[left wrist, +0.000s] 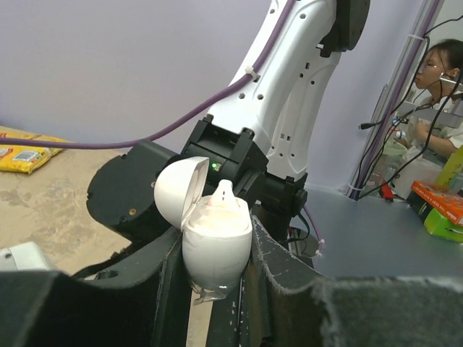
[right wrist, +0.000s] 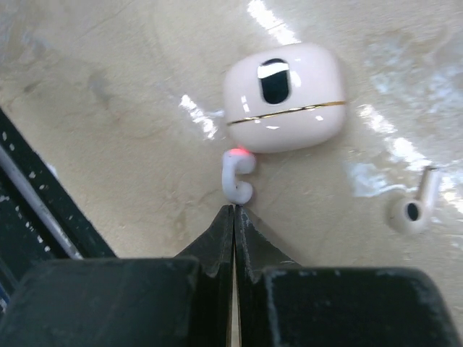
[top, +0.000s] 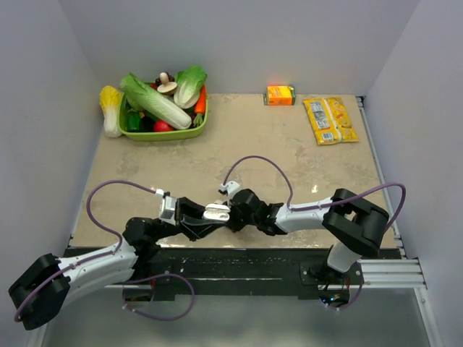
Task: Insert the wireless bluetooth earbuds into the charging case
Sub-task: Pick up the earbud from the center of the board.
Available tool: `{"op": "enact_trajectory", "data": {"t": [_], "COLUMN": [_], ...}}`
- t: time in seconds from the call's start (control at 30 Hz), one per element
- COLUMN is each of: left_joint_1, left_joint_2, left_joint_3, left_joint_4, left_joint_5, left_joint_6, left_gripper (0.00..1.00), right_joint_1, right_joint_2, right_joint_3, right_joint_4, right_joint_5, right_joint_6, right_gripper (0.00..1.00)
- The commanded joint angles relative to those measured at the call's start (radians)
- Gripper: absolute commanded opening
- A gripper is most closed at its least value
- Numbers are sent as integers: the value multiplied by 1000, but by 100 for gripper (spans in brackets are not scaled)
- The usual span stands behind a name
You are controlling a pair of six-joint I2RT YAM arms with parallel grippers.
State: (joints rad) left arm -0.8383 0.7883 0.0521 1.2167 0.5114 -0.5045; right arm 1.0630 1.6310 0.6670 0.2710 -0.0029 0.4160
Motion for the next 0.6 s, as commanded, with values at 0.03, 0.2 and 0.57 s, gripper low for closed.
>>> {"op": "enact_trajectory", "data": {"t": [0.03, 0.2, 0.57], "left_joint_1": [-4, -4, -4], "left_joint_2": [2, 0, 6], "left_joint_3": [-14, -18, -14], "left_joint_4": [72, 70, 72], "left_joint_5": [-17, -22, -19], "left_joint_6": [17, 18, 21], "left_gripper": [0, 0, 0], "right_joint_1": [-72, -124, -23], "right_joint_2": [-13, -20, -120], "right_joint_3": [-21, -20, -24], "right_joint_4": [53, 40, 79], "right_joint_5": [6, 26, -83], "right_joint_6": [-2, -5, -25], "right_gripper": [0, 0, 3]}}
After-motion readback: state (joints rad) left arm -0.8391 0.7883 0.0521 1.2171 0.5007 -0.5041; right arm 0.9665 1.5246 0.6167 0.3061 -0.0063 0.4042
